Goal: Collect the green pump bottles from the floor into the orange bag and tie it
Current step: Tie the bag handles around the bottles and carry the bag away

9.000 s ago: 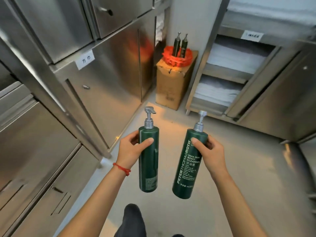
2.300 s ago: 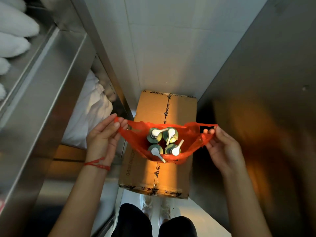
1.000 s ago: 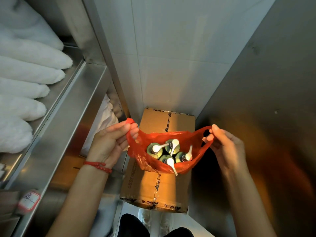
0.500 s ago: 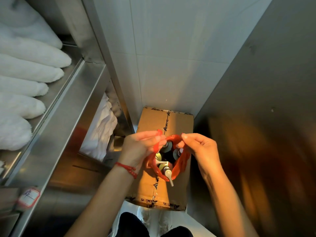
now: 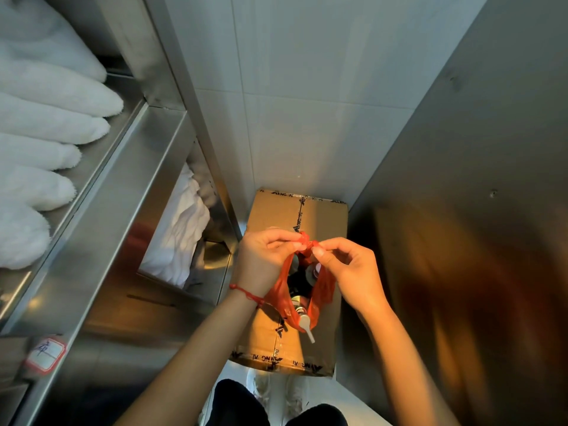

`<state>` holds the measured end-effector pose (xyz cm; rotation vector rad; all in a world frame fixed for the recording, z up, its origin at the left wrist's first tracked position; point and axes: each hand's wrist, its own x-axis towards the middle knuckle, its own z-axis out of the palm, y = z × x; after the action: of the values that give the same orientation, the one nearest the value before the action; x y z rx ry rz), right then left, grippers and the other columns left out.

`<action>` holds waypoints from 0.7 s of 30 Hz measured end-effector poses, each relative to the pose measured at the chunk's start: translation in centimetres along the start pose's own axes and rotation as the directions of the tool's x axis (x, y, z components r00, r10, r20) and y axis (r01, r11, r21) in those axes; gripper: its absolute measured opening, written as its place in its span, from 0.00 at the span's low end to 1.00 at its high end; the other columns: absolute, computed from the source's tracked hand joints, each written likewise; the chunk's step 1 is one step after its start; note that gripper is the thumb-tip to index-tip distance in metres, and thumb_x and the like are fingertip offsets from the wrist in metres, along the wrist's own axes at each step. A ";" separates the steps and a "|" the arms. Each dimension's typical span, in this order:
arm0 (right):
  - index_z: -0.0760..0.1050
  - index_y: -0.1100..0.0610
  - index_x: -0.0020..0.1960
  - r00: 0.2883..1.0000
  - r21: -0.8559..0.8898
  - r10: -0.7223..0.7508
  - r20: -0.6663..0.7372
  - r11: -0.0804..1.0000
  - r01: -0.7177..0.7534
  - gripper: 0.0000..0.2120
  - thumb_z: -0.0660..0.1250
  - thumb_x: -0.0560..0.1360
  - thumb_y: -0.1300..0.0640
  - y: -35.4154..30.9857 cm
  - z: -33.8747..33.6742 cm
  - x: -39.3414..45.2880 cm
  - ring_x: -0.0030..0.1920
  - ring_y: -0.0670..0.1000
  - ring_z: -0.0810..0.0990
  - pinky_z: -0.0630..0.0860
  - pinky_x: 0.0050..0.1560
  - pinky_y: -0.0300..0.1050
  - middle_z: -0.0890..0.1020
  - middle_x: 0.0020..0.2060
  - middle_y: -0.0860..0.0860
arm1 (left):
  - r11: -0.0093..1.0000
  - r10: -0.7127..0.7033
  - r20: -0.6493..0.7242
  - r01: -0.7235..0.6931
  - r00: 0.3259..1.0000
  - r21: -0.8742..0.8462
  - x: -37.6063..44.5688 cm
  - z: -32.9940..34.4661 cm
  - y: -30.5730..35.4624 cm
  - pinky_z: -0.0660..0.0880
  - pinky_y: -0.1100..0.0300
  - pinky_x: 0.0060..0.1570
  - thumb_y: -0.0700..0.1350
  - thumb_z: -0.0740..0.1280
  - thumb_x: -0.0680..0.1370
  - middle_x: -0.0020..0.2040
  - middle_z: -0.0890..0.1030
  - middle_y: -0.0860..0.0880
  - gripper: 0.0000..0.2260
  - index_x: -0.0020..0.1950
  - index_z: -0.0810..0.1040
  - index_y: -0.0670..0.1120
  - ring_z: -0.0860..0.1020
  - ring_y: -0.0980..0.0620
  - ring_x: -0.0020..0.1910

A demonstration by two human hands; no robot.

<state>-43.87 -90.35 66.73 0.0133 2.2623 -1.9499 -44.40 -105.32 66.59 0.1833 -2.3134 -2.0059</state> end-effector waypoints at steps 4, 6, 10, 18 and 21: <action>0.80 0.54 0.41 0.999 -0.081 -0.037 -0.016 0.996 0.036 0.04 0.69 0.71 0.62 0.4 0.0 0.6 0.40 0.43 0.79 0.74 0.44 0.34 0.81 0.38 0.50 | 0.990 0.124 -0.014 -0.123 0.992 0.075 0.9 0.5 -0.8 0.73 0.71 0.44 0.34 0.71 0.68 0.41 0.78 0.52 0.13 0.41 0.81 0.53 0.77 0.61 0.42; 0.79 0.49 0.40 0.996 -0.126 -0.086 -0.014 0.988 0.084 0.08 0.70 0.70 0.62 0.5 0.0 1.0 0.41 0.42 0.76 0.71 0.44 0.31 0.77 0.39 0.49 | 0.989 0.126 0.029 -0.128 0.992 0.077 1.6 1.0 -1.1 0.71 0.73 0.48 0.33 0.70 0.69 0.46 0.79 0.48 0.10 0.45 0.82 0.46 0.77 0.61 0.46; 0.78 0.46 0.39 0.991 -0.194 -0.133 -0.029 0.973 0.124 0.09 0.71 0.70 0.60 0.6 -0.1 2.3 0.43 0.43 0.72 0.68 0.43 0.29 0.70 0.40 0.48 | 0.999 0.026 0.212 -0.020 0.977 -0.032 2.9 1.9 -1.0 0.73 0.73 0.44 0.28 0.63 0.72 0.49 0.79 0.44 0.13 0.54 0.76 0.39 0.80 0.65 0.41; 0.78 0.52 0.38 0.994 -0.099 -0.089 -0.061 0.992 0.083 0.06 0.70 0.70 0.62 1.2 0.0 4.6 0.47 0.47 0.72 0.68 0.46 0.30 0.71 0.43 0.51 | 0.992 -0.092 0.379 0.116 0.921 -0.040 4.9 1.1 -1.6 0.75 0.67 0.36 0.27 0.62 0.72 0.33 0.78 0.46 0.13 0.54 0.76 0.36 0.77 0.61 0.27; 0.77 0.49 0.36 0.996 -0.031 -0.081 -0.041 0.996 0.080 0.10 0.71 0.69 0.64 1.2 0.3 5.1 0.49 0.48 0.73 0.68 0.50 0.34 0.72 0.45 0.54 | 0.991 -0.103 0.424 0.129 0.900 -0.032 5.2 1.0 -1.7 0.75 0.67 0.35 0.26 0.65 0.70 0.32 0.78 0.45 0.13 0.52 0.77 0.35 0.76 0.59 0.27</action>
<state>-48.78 -90.99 64.90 -0.0408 2.3529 -1.9731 -49.60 -105.33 64.67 -0.1381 -2.5306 -2.3709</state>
